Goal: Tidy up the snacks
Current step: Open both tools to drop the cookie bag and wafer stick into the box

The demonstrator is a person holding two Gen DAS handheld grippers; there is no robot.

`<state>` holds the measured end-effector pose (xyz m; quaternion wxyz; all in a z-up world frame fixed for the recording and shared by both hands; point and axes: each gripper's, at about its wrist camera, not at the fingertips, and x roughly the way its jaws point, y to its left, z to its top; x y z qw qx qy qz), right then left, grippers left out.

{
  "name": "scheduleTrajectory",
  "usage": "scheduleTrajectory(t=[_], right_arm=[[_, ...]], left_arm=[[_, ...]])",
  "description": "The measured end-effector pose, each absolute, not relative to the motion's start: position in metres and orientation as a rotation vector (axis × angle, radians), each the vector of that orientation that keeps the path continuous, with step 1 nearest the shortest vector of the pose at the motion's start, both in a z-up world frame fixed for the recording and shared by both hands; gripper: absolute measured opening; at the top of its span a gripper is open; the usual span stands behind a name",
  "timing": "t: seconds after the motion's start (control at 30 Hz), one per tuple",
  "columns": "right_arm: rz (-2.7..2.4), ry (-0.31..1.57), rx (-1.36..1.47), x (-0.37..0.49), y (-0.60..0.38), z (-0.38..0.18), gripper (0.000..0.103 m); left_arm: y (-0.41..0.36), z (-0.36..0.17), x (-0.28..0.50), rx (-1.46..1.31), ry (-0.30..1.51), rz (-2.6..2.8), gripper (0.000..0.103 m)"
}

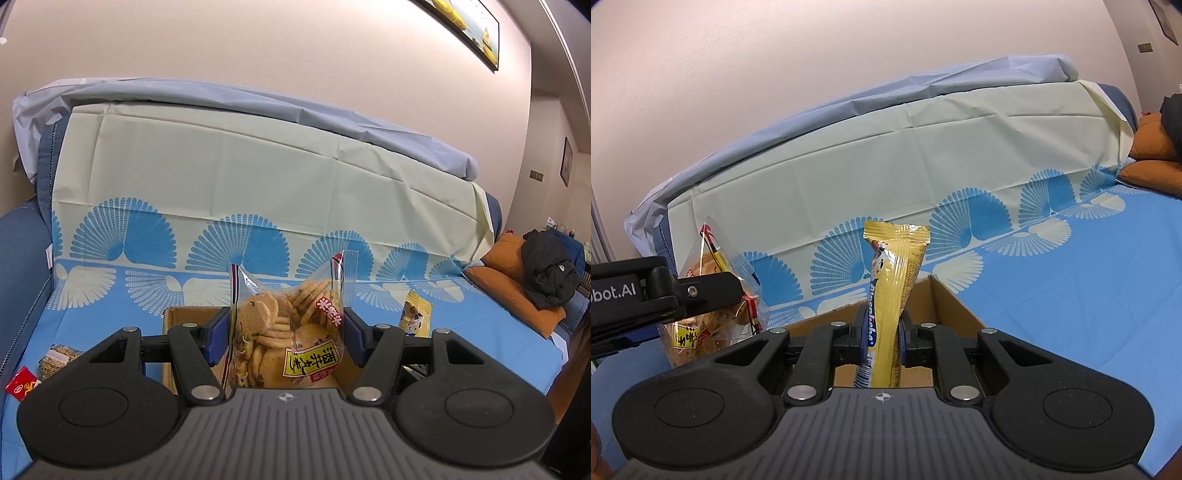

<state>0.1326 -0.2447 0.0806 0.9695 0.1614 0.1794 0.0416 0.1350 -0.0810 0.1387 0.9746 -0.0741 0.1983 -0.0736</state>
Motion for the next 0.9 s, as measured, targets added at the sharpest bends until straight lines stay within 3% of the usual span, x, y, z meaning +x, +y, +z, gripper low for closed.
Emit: scheduleTrajectory(t=[0.83,0.9], right_arm=[[0.085,0.359,0.319,0.1315,-0.2449,0.0811,0.015],[0.085,0.362,0.314,0.1316,-0.244,0.0809,0.015]], left_arm=[[-0.0851,0.1382,0.1364,-0.153,0.395,-0.148,0.067],[-0.0868,0.1384,0.1358,-0.15,0.396,-0.157,0.071]])
